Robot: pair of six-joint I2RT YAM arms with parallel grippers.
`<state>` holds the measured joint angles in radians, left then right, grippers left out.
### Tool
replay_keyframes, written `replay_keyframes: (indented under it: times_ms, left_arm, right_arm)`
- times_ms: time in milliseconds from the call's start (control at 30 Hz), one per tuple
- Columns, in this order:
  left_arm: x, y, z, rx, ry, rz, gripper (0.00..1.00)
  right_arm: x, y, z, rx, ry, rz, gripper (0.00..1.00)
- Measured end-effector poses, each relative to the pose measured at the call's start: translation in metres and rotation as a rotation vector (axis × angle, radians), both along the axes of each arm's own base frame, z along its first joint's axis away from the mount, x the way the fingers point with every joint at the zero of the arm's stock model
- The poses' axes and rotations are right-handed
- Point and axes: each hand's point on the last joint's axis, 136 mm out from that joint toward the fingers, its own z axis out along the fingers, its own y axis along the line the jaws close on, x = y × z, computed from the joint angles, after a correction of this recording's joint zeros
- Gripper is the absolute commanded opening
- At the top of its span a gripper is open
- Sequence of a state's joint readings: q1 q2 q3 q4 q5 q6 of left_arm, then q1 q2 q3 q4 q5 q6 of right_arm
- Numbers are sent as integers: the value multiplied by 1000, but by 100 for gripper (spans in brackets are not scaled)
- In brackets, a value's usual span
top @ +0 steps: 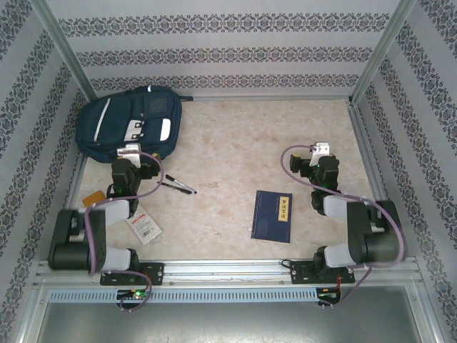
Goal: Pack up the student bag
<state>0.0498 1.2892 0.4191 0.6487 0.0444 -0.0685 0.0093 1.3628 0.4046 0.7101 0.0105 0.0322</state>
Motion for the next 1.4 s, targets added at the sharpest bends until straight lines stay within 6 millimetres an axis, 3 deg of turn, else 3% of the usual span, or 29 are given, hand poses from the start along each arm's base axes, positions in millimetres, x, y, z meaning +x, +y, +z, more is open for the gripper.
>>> replay_keyframes:
  times_ms: [167,233,267,367,467,567,633,700,933,1067,1200,1333,1400]
  left_arm:
    - [8,0,128,-143,-149,36,99]
    - [15,-13,153,-173,-148,-31,99]
    - [21,-17,154,-188,-119,-54,99]
    - [52,-24,131,-228,46,-79,99]
    - [80,-26,73,-255,271,-66,99]
    - [85,-31,16,-265,460,-55,99]
    - [80,-40,-8,-257,553,-68,99]
    - [80,-51,-21,-234,615,-87,99]
    - [104,-90,-37,-77,666,-132,97]
    - [112,-77,-59,14,708,-63,79]
    - [118,-68,-68,77,730,-29,35]
    - [126,-85,-62,97,718,-84,4]
    - [128,-93,-57,119,707,-110,0]
  right_arm:
    - [-16,-10,98,216,-159,-109,98]
    - [-31,-12,120,321,-200,-136,98]
    - [-38,-12,125,367,-205,-143,98]
    - [-44,-4,112,441,-117,-130,98]
    - [-45,16,74,455,78,-101,98]
    - [-54,42,40,443,245,-48,98]
    - [-62,55,26,433,315,-17,98]
    - [-67,64,16,426,363,4,98]
    - [-75,79,-7,415,461,35,90]
    - [-76,85,-7,423,479,57,84]
    - [-76,91,-3,433,479,84,80]
    - [-77,95,0,436,486,102,79]
    - [-77,97,2,435,486,106,79]
